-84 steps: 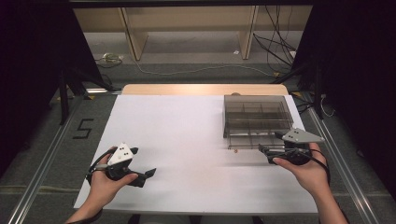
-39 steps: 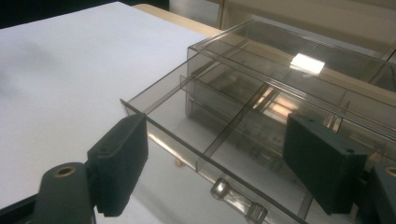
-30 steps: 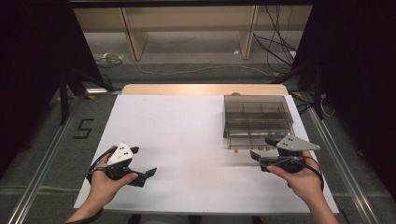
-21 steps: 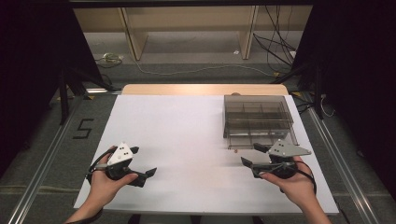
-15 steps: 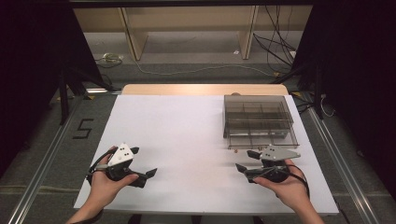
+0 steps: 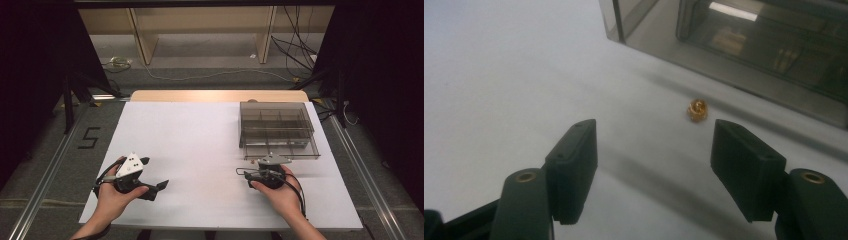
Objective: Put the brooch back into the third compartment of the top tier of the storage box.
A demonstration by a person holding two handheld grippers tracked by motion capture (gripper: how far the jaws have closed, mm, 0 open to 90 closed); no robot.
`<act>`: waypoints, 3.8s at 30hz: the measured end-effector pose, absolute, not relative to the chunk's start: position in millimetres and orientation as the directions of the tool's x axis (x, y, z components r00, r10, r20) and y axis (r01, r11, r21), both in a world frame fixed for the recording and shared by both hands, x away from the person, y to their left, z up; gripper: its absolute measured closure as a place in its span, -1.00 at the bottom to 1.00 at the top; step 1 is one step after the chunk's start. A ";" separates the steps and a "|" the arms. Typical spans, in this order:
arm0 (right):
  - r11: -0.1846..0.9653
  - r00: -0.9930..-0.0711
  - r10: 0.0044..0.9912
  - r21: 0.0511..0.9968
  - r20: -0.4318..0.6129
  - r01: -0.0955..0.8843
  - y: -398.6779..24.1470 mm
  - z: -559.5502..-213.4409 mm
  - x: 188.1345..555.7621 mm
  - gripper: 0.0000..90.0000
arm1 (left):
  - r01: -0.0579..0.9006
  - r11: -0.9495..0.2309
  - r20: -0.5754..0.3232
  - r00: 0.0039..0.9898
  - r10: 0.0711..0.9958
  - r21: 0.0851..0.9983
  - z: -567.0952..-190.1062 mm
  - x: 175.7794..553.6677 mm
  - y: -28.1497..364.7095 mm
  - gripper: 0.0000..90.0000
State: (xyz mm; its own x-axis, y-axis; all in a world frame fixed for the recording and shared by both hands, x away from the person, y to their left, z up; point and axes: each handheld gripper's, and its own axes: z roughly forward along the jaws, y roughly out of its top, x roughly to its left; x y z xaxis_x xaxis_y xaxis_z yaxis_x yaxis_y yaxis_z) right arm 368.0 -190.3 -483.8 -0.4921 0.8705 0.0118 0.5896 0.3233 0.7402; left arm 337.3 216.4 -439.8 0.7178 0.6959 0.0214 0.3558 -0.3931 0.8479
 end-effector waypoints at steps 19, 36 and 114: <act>0.224 -0.346 0.938 0.756 0.003 0.614 -168.6 -495.8 385.6 -0.27 | 0.346 -0.392 0.024 0.723 0.691 0.852 -438.8 336.4 216.4 -1.00; 0.245 -0.340 0.940 0.736 -0.022 0.631 -162.6 -499.6 393.5 -0.34 | 0.345 -0.394 0.029 0.721 0.692 0.852 -437.9 336.2 217.3 -1.00; 0.298 -0.423 0.906 0.754 -0.029 0.586 -140.0 -499.0 397.7 0.35 | 0.344 -0.397 0.023 0.730 0.683 0.851 -438.4 334.9 217.3 -1.00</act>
State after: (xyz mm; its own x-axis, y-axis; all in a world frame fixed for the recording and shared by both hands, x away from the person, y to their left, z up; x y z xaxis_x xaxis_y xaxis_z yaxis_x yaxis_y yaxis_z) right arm 397.7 -140.0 -499.0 -0.4231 0.9056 -0.0293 0.5860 0.2981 0.7535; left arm 334.9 217.3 -438.4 0.7298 0.6832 0.0233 0.3444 -0.3968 0.8508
